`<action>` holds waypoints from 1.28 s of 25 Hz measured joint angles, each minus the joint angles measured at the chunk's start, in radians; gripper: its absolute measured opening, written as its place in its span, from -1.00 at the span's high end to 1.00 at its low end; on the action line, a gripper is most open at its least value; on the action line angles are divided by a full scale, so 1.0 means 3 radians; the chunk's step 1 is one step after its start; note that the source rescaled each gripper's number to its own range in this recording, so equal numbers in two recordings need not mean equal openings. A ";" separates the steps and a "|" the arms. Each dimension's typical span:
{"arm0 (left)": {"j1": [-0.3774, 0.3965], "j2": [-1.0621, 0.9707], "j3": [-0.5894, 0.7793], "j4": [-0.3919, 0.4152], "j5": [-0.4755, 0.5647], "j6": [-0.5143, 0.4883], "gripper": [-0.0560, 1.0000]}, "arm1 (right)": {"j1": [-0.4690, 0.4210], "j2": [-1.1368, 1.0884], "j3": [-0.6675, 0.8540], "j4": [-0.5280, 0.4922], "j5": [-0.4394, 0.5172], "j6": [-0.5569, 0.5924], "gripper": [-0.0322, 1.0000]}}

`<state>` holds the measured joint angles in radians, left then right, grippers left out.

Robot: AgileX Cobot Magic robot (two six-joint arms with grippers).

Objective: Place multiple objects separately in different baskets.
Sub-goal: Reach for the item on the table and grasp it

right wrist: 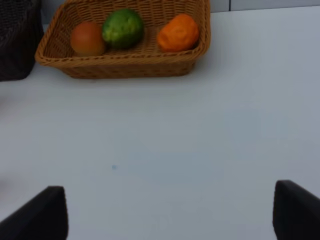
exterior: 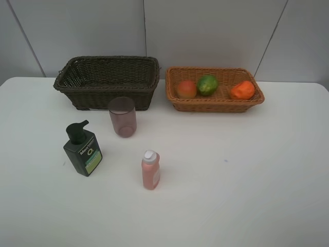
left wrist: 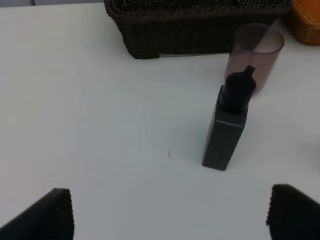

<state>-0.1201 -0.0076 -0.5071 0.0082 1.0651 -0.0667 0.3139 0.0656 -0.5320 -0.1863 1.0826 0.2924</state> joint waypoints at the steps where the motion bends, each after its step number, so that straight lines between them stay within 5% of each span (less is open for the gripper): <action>1: 0.0000 0.0000 0.0000 0.0000 0.0000 0.0000 -1.00 | 0.0000 0.0000 0.0001 0.0025 -0.0003 -0.0060 -0.36; 15: 0.0000 0.0000 0.0000 0.0000 0.0000 0.0003 -1.00 | -0.0021 0.0000 0.0001 0.0111 -0.0028 -0.0237 -0.36; 25: 0.0000 0.0000 0.0000 0.0000 0.0000 0.0003 -1.00 | -0.1064 0.0000 0.0003 0.0012 -0.0045 -0.0253 -0.36; 32: 0.0000 0.0000 0.0000 0.0000 0.0000 0.0003 -1.00 | -0.1213 -0.0228 0.0006 -0.0001 -0.0049 -0.0256 -0.36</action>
<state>-0.1201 -0.0076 -0.5071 0.0082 1.0651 -0.0659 -0.0500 -0.0027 -0.5303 -0.1867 1.0679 0.2157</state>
